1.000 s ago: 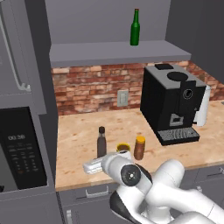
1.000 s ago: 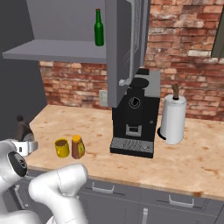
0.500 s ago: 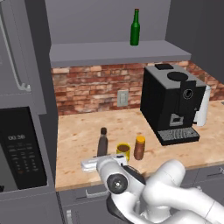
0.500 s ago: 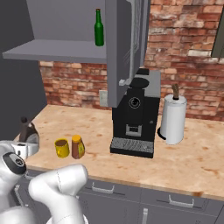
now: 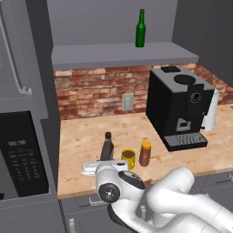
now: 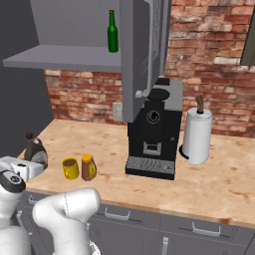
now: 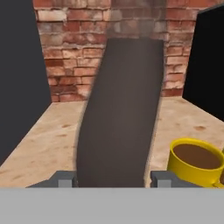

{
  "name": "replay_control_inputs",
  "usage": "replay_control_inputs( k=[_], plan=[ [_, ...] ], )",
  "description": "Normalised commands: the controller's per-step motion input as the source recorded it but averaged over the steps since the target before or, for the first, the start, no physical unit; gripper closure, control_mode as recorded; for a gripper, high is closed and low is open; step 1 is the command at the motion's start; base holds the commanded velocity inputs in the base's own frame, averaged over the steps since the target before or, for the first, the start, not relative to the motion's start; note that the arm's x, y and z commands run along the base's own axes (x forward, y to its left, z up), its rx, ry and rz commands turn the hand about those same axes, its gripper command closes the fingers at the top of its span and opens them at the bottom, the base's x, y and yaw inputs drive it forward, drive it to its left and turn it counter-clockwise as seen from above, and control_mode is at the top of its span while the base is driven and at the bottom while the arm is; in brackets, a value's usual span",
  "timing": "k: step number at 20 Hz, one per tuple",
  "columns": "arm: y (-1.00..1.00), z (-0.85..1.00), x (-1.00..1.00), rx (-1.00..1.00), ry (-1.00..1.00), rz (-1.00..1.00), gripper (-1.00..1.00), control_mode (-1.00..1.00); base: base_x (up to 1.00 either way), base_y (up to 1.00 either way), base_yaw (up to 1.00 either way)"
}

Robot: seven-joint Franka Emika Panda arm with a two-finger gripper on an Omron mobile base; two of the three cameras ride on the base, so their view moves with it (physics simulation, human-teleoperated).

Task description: Pick the syrup bottle and honey bottle from the cabinet and place them next to the mug.

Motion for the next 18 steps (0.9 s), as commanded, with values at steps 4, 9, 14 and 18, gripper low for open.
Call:
replay_control_inputs(
  k=[4,9,14,18],
  plan=[
    [-0.18,0.0,0.0,0.0,0.05,0.0,1.0,-1.0,0.0,0.0,0.0],
    [-0.4,-0.02,0.0,0.0,0.04,0.0,1.0,-1.0,0.0,0.0,0.0],
    [-0.29,-0.02,0.01,0.0,0.04,0.0,1.0,-1.0,0.0,0.0,0.0],
    [-0.03,-0.05,0.09,0.0,0.04,0.0,1.0,-1.0,0.0,0.0,0.0]
  ],
)
